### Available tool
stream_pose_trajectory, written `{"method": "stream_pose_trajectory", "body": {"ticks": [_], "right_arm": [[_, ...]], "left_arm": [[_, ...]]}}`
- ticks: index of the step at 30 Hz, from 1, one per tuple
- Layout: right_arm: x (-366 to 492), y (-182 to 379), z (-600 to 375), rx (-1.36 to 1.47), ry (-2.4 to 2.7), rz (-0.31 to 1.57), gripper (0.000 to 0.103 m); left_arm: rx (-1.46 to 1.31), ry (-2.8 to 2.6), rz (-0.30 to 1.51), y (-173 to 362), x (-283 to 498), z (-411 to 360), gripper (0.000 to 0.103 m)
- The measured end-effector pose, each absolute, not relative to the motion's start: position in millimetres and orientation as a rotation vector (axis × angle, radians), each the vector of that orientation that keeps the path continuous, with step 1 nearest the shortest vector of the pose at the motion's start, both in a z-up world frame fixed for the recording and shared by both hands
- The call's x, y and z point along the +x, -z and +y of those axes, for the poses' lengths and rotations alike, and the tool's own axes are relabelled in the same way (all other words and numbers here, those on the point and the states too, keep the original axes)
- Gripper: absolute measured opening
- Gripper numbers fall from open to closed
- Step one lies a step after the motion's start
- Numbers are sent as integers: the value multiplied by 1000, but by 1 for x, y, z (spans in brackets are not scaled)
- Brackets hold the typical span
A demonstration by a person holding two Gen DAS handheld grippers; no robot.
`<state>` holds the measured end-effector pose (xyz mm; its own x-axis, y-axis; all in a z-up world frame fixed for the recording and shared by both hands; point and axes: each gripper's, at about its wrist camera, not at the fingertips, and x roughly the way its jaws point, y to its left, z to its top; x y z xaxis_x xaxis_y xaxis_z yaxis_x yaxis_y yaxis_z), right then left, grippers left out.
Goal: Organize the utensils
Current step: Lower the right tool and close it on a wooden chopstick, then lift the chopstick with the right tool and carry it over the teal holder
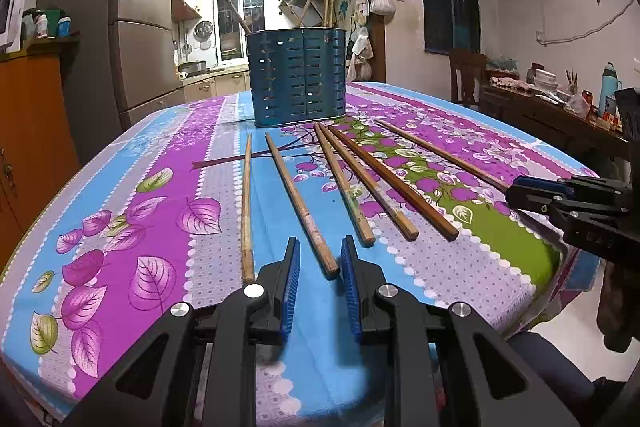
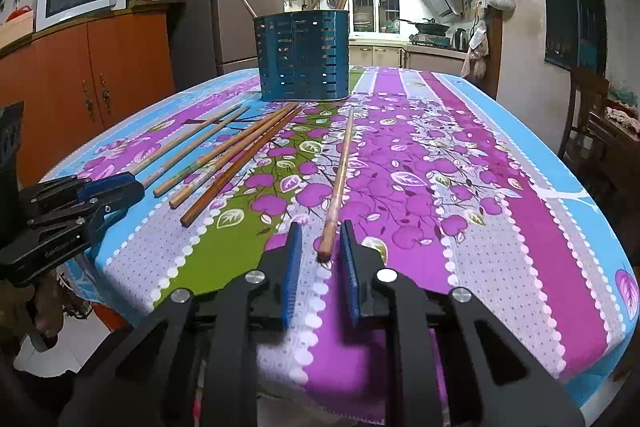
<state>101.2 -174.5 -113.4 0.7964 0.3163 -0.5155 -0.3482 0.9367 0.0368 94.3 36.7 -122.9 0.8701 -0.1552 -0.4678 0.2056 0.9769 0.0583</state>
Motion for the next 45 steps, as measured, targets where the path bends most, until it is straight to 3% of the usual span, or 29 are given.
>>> {"method": "stream_pose_trajectory", "body": {"ticks": [4,17,22,29,45], "right_arm": [[100,114,-170,-72,-344,527,10],[99,117,-168,-70,-324,507,10],[97,117,-169,-44,-317,494,7],[90,104,-176,-28,-306,453,5],[70,11,-185,-133,-328,227,5]], "left_arm": [[102,178,472,124,95,34,21],[82,145,443,128,95,32,17],[72,134,441,127,93,32,8],[70,137,430,123,90,31,8],[93,152,145,20,54,29,8]]}}
